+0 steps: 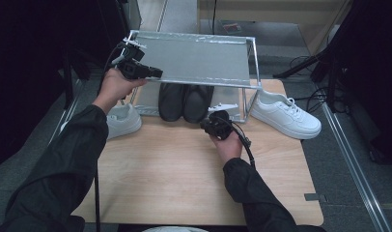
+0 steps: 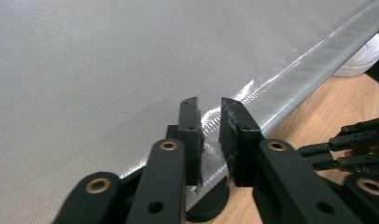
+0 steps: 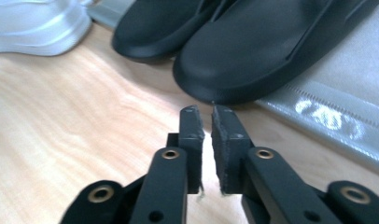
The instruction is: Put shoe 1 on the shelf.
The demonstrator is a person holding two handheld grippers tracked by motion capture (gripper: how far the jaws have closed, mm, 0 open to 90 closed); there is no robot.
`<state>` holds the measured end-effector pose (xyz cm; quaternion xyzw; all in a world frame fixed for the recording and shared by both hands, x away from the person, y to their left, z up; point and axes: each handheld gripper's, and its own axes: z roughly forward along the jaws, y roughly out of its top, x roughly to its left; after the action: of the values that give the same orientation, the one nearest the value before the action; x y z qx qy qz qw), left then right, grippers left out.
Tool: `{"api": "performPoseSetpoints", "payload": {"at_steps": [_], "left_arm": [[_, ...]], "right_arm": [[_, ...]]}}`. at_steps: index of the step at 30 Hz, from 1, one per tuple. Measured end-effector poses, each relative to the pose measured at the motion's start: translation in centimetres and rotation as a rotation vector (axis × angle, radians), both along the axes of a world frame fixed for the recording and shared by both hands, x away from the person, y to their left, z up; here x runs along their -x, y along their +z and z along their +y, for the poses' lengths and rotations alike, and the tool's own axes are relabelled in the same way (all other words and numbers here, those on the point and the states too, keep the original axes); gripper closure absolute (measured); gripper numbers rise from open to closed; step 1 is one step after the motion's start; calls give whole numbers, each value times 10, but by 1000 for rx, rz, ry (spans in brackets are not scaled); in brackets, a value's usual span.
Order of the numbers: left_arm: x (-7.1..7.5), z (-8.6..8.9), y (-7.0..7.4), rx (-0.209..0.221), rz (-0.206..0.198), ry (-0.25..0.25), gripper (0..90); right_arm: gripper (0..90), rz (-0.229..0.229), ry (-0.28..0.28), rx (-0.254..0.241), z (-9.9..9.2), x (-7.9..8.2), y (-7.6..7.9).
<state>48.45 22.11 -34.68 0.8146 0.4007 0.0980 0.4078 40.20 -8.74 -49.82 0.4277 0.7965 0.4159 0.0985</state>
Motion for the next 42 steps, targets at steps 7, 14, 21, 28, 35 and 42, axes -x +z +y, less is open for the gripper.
{"api": "performPoseSetpoints", "payload": {"at_steps": [7, 14, 21, 28, 35, 42], "left_arm": [[26, 4, 13, 4, -13, -55, 664], [57, 7, 15, 42, -6, -88, 514], [82, 15, -4, 57, -22, -122, 436], [102, 24, -28, 19, -24, -105, 421], [118, 30, -57, 34, 3, -91, 398], [131, 41, -78, 46, 30, -77, 375]], "right_arm": [[632, 14, 67, -80, -22, 16, 13], [444, 1, 105, -99, -35, 34, 20], [416, 14, 133, -104, -46, 50, 20], [418, 26, 158, -100, -53, 61, 23], [424, 3, 168, -124, -68, 69, 28], [429, 12, 184, -128, -74, 77, 27]]}}
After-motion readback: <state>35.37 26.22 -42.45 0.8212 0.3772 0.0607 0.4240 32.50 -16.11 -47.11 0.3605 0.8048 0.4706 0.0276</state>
